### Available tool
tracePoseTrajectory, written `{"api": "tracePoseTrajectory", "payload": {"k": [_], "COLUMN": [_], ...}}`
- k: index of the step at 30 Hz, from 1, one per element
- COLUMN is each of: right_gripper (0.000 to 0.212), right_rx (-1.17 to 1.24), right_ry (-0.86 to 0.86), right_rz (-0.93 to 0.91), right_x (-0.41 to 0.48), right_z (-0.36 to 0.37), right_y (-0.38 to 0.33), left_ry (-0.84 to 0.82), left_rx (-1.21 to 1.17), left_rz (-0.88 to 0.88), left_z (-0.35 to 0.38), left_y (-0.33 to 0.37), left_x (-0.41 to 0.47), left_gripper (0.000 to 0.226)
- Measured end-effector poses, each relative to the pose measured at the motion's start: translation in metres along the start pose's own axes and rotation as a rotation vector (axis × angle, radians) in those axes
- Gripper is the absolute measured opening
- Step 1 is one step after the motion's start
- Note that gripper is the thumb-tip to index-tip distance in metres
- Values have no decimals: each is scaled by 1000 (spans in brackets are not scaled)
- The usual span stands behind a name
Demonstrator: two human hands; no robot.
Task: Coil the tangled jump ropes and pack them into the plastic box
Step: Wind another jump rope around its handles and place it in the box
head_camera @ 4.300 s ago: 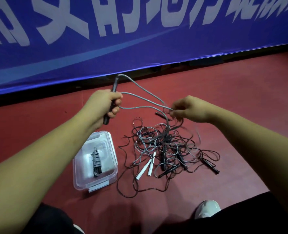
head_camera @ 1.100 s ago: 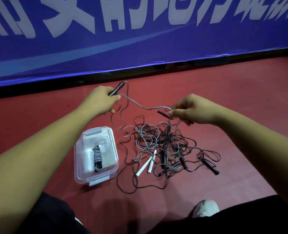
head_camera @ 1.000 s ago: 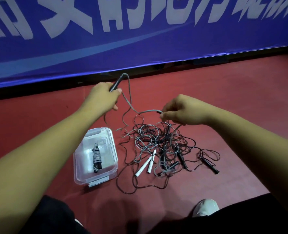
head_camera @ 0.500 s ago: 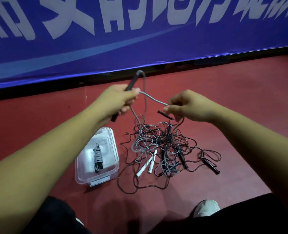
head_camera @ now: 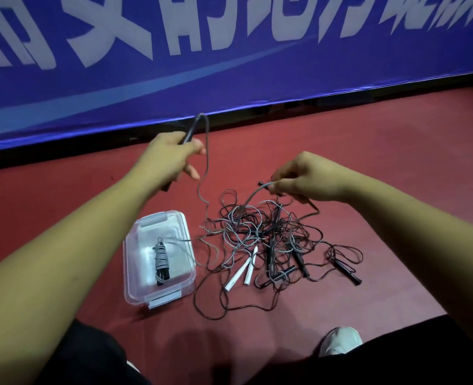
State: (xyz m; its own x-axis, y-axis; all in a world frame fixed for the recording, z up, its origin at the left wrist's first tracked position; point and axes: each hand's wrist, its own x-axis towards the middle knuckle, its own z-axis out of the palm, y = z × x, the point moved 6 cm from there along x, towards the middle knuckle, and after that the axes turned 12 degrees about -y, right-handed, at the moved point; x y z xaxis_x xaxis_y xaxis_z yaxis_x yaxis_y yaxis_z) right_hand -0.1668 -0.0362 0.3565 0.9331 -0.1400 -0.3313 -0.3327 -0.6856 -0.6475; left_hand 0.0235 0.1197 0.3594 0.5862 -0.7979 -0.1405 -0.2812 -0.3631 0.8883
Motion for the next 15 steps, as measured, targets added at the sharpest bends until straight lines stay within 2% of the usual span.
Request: {"api": "tracePoseTrajectory", "payload": {"k": [2,4,6,8,10,12,15], "right_gripper": [17,19,19,22,26,21,13], "right_rx": [-27,14,94,188,190,160,241], "right_ry": [60,148,172,113,59,32,57], "right_rz": [-71,-138,-173,-149,-54,39,74], "right_x": [2,4,5,6,4,0,-5], "right_z": [2,-2,-4,-4,-5,-6,-9], "right_y": [-24,-39,-41,-25,7,40,65], "left_ry": [-229,-430,-512,-394,-208,-74,-18], "left_rx": [-152,-172,-127,-193,-317,-411,-404], "left_rz": [58,46,60,75,56,33,-32], "left_z": [29,58,71,60,35,12,-4], "left_y": [20,31,36,35,26,12,-9], "left_x": [-15,-32,-38,-29,-15,-7,-1], "left_gripper": [25,29,29,23,22,22,22]}}
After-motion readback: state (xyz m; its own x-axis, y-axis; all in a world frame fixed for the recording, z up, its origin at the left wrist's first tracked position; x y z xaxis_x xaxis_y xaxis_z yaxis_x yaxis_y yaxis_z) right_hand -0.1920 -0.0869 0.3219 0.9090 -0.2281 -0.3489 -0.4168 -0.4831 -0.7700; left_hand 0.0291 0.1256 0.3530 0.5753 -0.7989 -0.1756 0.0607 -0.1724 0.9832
